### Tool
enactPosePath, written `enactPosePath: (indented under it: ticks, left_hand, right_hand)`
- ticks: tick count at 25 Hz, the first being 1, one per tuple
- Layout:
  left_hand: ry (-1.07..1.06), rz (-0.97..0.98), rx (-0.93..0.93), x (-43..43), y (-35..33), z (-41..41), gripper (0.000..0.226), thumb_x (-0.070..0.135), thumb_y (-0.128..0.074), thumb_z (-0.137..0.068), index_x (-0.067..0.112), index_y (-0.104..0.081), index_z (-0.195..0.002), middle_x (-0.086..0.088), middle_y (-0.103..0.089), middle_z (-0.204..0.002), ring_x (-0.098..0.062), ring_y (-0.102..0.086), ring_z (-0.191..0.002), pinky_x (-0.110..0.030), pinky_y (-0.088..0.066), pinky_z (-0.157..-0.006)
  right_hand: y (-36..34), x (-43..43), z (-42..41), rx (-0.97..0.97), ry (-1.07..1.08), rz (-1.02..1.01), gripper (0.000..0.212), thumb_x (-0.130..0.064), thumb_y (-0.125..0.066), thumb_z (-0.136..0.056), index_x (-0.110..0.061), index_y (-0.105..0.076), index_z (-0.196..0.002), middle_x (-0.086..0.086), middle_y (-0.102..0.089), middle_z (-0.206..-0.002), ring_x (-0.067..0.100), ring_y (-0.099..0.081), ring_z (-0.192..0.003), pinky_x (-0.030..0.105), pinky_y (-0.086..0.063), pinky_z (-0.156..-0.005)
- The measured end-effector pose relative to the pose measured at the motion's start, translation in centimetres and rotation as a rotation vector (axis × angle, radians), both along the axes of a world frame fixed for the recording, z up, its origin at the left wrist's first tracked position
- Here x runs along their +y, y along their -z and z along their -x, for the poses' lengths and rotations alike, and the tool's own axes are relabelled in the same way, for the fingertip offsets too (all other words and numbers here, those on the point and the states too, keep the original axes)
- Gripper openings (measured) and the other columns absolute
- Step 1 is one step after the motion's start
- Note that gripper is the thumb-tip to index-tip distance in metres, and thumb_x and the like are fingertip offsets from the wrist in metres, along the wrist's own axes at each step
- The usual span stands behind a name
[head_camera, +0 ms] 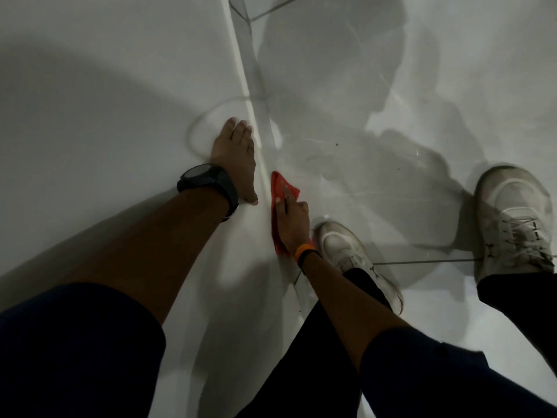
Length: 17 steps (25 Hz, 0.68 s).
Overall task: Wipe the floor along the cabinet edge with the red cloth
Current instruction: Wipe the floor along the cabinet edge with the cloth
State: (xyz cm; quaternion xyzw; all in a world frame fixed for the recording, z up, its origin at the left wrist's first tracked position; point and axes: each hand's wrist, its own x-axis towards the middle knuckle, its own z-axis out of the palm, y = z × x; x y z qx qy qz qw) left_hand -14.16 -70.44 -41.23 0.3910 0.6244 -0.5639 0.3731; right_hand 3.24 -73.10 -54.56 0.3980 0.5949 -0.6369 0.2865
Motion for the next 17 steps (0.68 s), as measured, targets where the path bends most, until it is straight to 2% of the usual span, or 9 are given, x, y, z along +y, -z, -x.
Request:
enactPosePath:
  ticks: [3,6,8,10,12,13,15,16,17]
  left_hand:
    - [-0.009,-0.029,-0.004,0.1,-0.6,-0.4,0.127,0.087,-0.048,-0.081,0.0,0.0,-0.161,-0.022,0.006,-0.169,-0.037,0.007,-0.158,-0.051,0.005,-0.129]
    - [-0.021,-0.07,0.001,-0.3,-1.5,-0.7,0.121,0.082,-0.048,-0.085,0.0,-0.003,-0.161,-0.022,0.002,-0.169,-0.037,0.002,-0.159,-0.052,0.003,-0.129]
    - [-0.037,-0.131,0.007,-0.5,-1.9,-1.3,0.11,0.075,-0.047,-0.091,0.001,-0.007,-0.162,-0.022,-0.003,-0.169,-0.037,-0.003,-0.159,-0.053,0.001,-0.129]
    - [-0.14,-0.302,0.029,-0.8,-2.3,-2.1,0.088,0.061,-0.041,-0.101,0.004,-0.013,-0.162,-0.022,-0.018,-0.167,-0.037,-0.017,-0.156,-0.053,-0.004,-0.129]
    - [-0.435,-0.63,0.054,-0.3,-2.8,-2.9,0.066,0.042,-0.036,-0.107,0.008,-0.019,-0.161,-0.022,-0.047,-0.151,-0.036,-0.046,-0.14,-0.051,-0.023,-0.124]
    - [-0.672,-0.822,0.053,0.6,-3.2,-3.3,0.06,0.034,-0.037,-0.108,0.012,-0.02,-0.161,-0.02,-0.061,-0.133,-0.035,-0.061,-0.121,-0.048,-0.039,-0.113]
    - [-1.286,-1.139,0.028,2.7,-4.3,-4.2,0.053,0.02,-0.04,-0.107,0.023,-0.026,-0.158,-0.01,-0.069,-0.098,-0.023,-0.069,-0.082,-0.035,-0.056,-0.077]
    - [-1.51,-1.283,0.004,4.0,-5.2,-4.5,0.049,0.017,-0.042,-0.107,0.027,-0.032,-0.154,-0.008,-0.069,-0.095,-0.019,-0.068,-0.078,-0.031,-0.057,-0.069]
    - [-1.621,-1.402,-0.023,5.5,-6.3,-4.7,0.042,0.017,-0.045,-0.107,0.029,-0.04,-0.147,-0.008,-0.07,-0.102,-0.02,-0.07,-0.085,-0.032,-0.059,-0.071]
  right_hand:
    - [-1.1,0.7,-2.6,0.053,0.102,0.015,0.046,-0.04,-0.038,-0.111,-0.021,-0.044,-0.153,0.016,-0.057,-0.145,0.035,-0.057,-0.13,0.041,-0.04,-0.115]
    - [-2.0,3.5,-1.5,0.007,0.527,0.324,0.035,-0.029,-0.049,-0.105,-0.013,-0.063,-0.133,0.012,-0.07,-0.128,0.032,-0.065,-0.117,0.045,-0.052,-0.107]
    - [-3.0,6.0,0.3,-0.052,0.792,0.55,0.033,-0.026,-0.051,-0.101,-0.008,-0.064,-0.125,0.014,-0.071,-0.113,0.035,-0.067,-0.104,0.043,-0.058,-0.092]
    - [-4.2,9.0,2.3,-0.032,0.916,0.693,0.045,-0.03,-0.048,-0.104,-0.002,-0.058,-0.138,0.02,-0.07,-0.124,0.038,-0.066,-0.113,0.044,-0.057,-0.094]
    - [-5.9,12.2,4.1,0.07,0.91,0.774,0.055,-0.039,-0.05,-0.104,-0.004,-0.051,-0.147,0.025,-0.061,-0.142,0.041,-0.061,-0.127,0.05,-0.052,-0.107]
    - [-7.1,13.7,4.8,0.122,0.862,0.779,0.056,-0.038,-0.054,-0.103,-0.006,-0.048,-0.148,0.026,-0.059,-0.145,0.042,-0.061,-0.128,0.051,-0.052,-0.109]
    - [-9.6,16.0,5.9,0.198,0.796,0.763,0.053,-0.021,-0.06,-0.101,-0.011,-0.043,-0.15,0.027,-0.056,-0.146,0.04,-0.067,-0.117,0.047,-0.061,-0.094]
    - [-11.1,17.2,6.3,0.223,0.796,0.75,0.054,-0.009,-0.059,-0.099,-0.011,-0.041,-0.15,0.029,-0.054,-0.147,0.039,-0.069,-0.11,0.044,-0.065,-0.083]
    - [-12.8,18.4,6.6,0.243,0.804,0.742,0.056,-0.001,-0.054,-0.098,-0.008,-0.039,-0.151,0.032,-0.051,-0.148,0.039,-0.067,-0.107,0.044,-0.065,-0.078]
